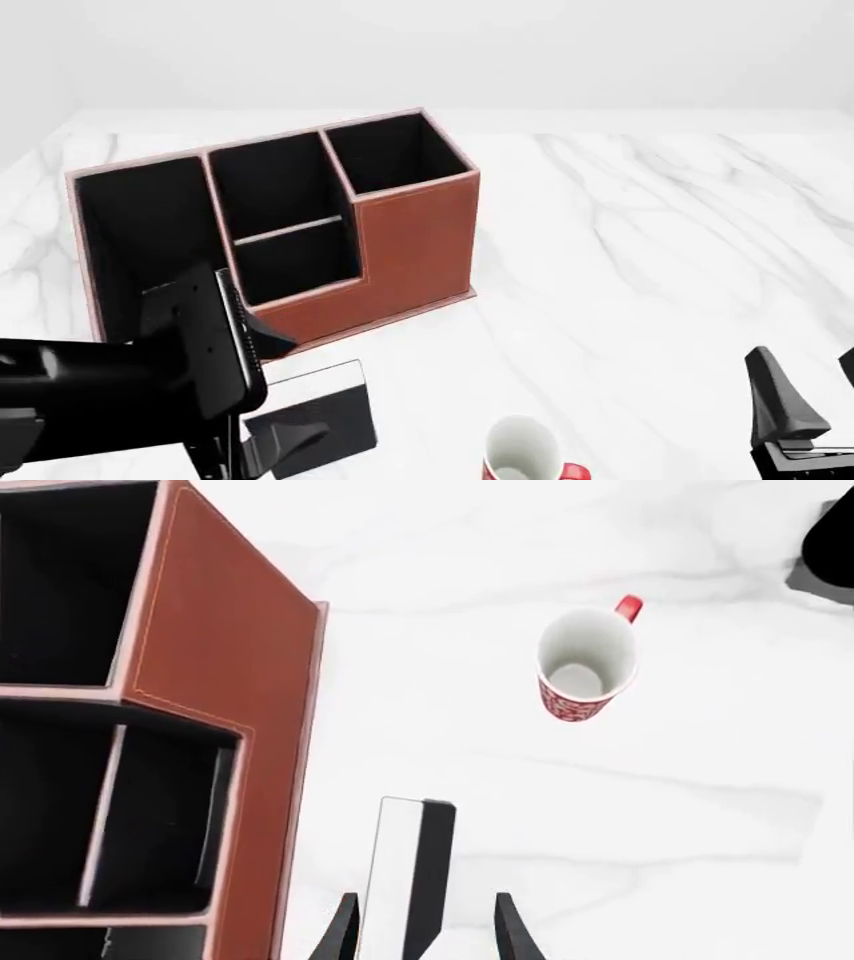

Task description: Pick up the book and place it in the front compartment of the caddy.

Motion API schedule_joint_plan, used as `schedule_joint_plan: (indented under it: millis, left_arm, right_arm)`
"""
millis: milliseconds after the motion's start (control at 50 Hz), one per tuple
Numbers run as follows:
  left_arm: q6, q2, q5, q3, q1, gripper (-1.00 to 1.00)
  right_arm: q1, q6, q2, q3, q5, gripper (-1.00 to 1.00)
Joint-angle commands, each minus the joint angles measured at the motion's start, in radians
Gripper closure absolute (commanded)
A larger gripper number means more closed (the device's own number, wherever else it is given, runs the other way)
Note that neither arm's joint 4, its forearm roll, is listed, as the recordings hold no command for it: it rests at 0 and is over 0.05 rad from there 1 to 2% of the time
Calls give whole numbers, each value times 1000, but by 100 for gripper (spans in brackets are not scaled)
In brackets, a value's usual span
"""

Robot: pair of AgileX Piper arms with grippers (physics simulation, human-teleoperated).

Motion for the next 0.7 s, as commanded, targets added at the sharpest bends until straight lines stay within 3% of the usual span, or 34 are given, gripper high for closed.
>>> schedule_joint_plan:
  millis: [20, 700]
  left_arm:
    - [-38, 20, -6, 9, 15, -100]
    - [1, 41, -73, 40, 76, -100]
  right_arm:
    - [0, 0, -1, 1, 0, -100]
    - [0, 0, -1, 1, 0, -100]
